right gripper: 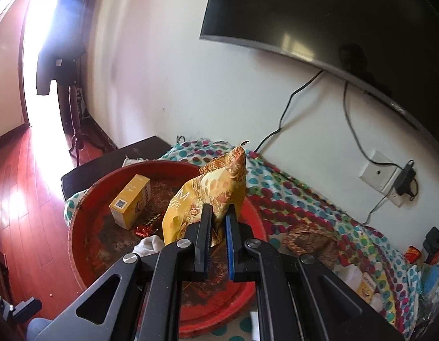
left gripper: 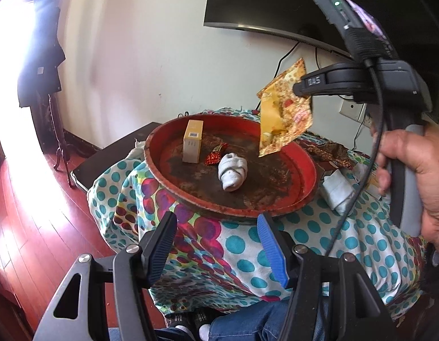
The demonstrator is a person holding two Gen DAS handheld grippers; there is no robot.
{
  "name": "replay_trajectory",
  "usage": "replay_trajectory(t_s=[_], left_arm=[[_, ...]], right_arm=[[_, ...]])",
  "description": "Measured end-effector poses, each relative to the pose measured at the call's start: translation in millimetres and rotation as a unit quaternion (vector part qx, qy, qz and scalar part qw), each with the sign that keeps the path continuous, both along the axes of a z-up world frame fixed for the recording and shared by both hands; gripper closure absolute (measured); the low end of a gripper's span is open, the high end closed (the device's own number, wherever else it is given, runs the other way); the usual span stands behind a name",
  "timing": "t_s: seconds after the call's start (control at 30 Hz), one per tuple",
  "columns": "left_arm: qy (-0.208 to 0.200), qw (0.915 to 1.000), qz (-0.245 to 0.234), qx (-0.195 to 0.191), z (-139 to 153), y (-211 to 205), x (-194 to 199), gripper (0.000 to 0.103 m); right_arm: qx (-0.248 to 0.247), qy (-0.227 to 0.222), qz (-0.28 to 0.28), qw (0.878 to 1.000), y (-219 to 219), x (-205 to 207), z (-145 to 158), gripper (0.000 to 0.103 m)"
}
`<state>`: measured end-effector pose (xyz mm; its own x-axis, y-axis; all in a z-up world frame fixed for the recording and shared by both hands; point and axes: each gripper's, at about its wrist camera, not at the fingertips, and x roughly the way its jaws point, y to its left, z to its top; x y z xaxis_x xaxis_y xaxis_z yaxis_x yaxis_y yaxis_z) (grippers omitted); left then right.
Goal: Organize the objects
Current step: 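Carry the yellow snack bag toward the red tray with the right gripper, then lower the snack bag into the red tray and open the right gripper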
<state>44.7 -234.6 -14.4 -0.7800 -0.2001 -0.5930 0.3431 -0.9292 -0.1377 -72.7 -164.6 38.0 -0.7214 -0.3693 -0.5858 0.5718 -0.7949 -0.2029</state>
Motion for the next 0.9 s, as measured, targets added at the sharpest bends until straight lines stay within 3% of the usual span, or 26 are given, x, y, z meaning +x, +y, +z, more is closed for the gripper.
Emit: replay_trajectory(t_s=[0.2,0.4,0.63,0.9], left_arm=[[-0.010,0.9999,0.007,0.010,-9.1,-7.4,-1.6,0.042],[-0.020,0.9996,0.011,0.015,-17.5,-13.0,-3.9,0.042],[-0.027,0.9995,0.011,0.014,-22.8,-13.0,-5.7,0.042],[-0.036,0.9992,0.009,0.016,-29.3,-12.6,-8.5,0.042]], right_arm=[[0.005,-0.014,0.004,1.000,-27.3,-13.9,-22.4,0.095],[-0.050,-0.057,-0.011,0.997,-28.7,-43.9,-31.9,0.093],[-0.034,-0.083,-0.048,0.995,-25.0,-75.1,-62.1,0.092],[-0.003,-0.115,-0.046,0.992,-34.4,-94.7,-87.6,0.087]])
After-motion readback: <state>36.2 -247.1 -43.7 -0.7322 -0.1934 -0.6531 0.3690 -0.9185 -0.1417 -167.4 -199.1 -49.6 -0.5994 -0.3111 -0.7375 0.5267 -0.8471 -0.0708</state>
